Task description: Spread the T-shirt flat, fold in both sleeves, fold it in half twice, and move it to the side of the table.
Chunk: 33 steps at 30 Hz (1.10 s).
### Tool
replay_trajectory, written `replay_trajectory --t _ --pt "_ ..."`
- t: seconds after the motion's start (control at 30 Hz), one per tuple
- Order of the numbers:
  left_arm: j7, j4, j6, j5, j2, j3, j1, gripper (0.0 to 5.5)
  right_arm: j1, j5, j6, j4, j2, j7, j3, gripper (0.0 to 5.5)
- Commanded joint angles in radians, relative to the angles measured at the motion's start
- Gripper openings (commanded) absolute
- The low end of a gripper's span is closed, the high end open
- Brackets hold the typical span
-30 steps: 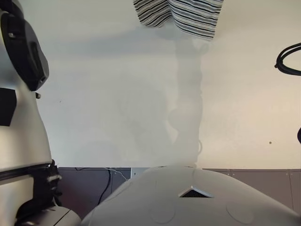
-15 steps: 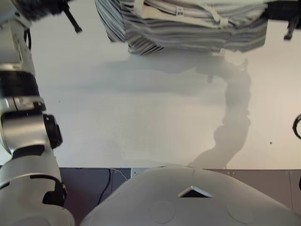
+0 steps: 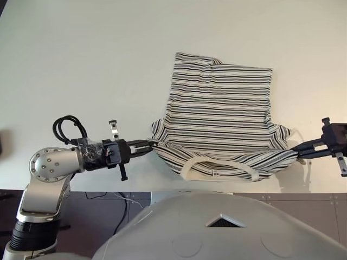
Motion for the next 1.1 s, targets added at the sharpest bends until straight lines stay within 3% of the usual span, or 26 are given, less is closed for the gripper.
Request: replay_trajectory --t 0.03,0.27,0.4,0.6,0.73,0.87,0.9,0.97,1.03,1.1 --pt "0.007 0.081 -0.108 0.106 0.01 -0.064 0.063 0.1 -0.029 -0.09 -0.035 0.022 0.069 -0.084 0.082 0.12" --pt "0.009 0.142 -0.262 0.194 0.07 -0.078 0.13 0.1 0.22 -0.107 -0.109 -0.045 -0.003 -0.02 0.045 0.12" --pt "0.031 0.168 -0.3 0.263 0.097 -0.087 0.155 0.1 0.215 -0.223 -0.184 -0.008 0.02 -0.104 0.074 0.12" --pt "0.048 0.124 -0.326 0.309 0.148 -0.057 0.174 1.29 0.226 -0.238 -0.207 0.0 0.016 -0.132 0.072 1.24" --pt "-0.051 -0.087 -0.069 0.038 0.242 0.091 0.328 1.46 0.238 -0.131 -0.155 -0.012 -0.038 -0.057 0.0 1.24" --pt "-0.037 -0.194 0.286 -0.435 0.334 0.265 0.176 1.46 0.124 0.065 -0.007 -0.048 -0.051 -0.001 -0.066 1.24" --pt "0.019 -0.187 0.345 -0.531 0.341 0.255 0.053 1.46 0.07 0.087 0.018 -0.036 -0.049 0.002 -0.059 1.24" --pt "0.176 -0.123 0.459 -0.575 0.254 0.125 -0.303 1.46 -0.057 0.094 0.054 0.016 -0.036 -0.005 -0.032 1.24" --pt "0.265 -0.036 0.462 -0.372 0.126 -0.057 -0.528 1.46 -0.208 -0.015 0.039 0.116 0.017 -0.069 0.043 1.24" --pt "0.313 0.1 0.332 -0.053 0.019 -0.263 -0.62 1.46 -0.374 -0.147 -0.008 0.228 0.123 -0.167 0.136 1.24"
